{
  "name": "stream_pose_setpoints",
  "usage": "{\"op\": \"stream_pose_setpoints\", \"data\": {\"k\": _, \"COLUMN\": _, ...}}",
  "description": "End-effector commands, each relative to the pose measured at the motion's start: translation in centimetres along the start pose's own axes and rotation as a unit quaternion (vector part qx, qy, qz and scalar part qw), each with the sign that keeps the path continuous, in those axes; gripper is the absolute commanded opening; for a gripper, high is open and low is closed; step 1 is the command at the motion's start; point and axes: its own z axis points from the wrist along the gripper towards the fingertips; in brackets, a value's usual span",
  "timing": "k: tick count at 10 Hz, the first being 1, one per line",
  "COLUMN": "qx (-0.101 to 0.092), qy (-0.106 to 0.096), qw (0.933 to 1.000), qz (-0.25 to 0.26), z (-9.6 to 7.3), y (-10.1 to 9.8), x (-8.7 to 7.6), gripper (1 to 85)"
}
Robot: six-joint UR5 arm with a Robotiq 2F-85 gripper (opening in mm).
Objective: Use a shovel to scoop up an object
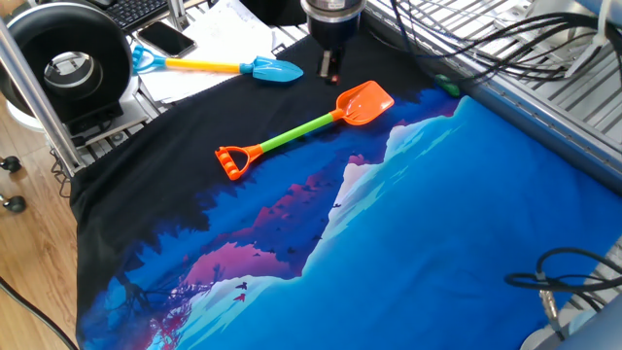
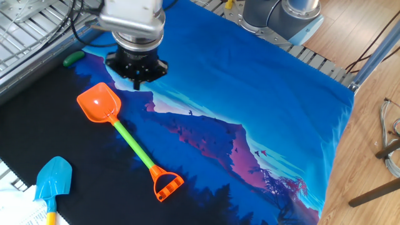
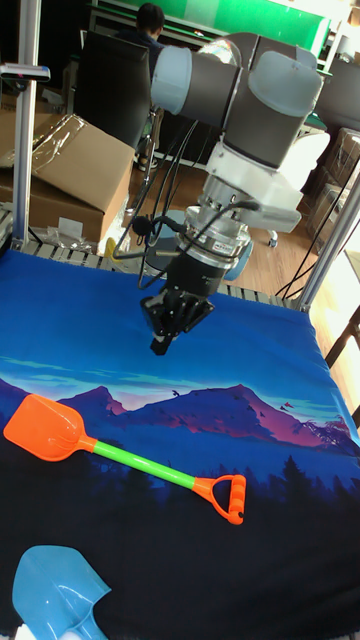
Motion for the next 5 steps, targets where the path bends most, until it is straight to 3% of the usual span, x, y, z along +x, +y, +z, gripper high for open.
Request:
{"op": "stream_pose_setpoints", "data": {"k": 1, "qx": 0.022, "qy": -0.021, "qw": 0.9888, "qz": -0.146, "z": 1.1, "y": -1.1, "x": -1.6, "gripper": 6.0}}
{"op": "stream_pose_setpoints", "data": {"k": 4, "qx": 0.009, "qy": -0.058, "qw": 0.9794, "qz": -0.193, "z": 2.5, "y": -0.6, "x": -4.1, "gripper": 16.7}}
{"op": "stream_pose_setpoints", "data": {"k": 5, "qx": 0.004, "qy": -0.065, "qw": 0.9767, "qz": -0.204, "z": 2.5, "y": -0.7, "x": -4.8, "gripper": 25.3}}
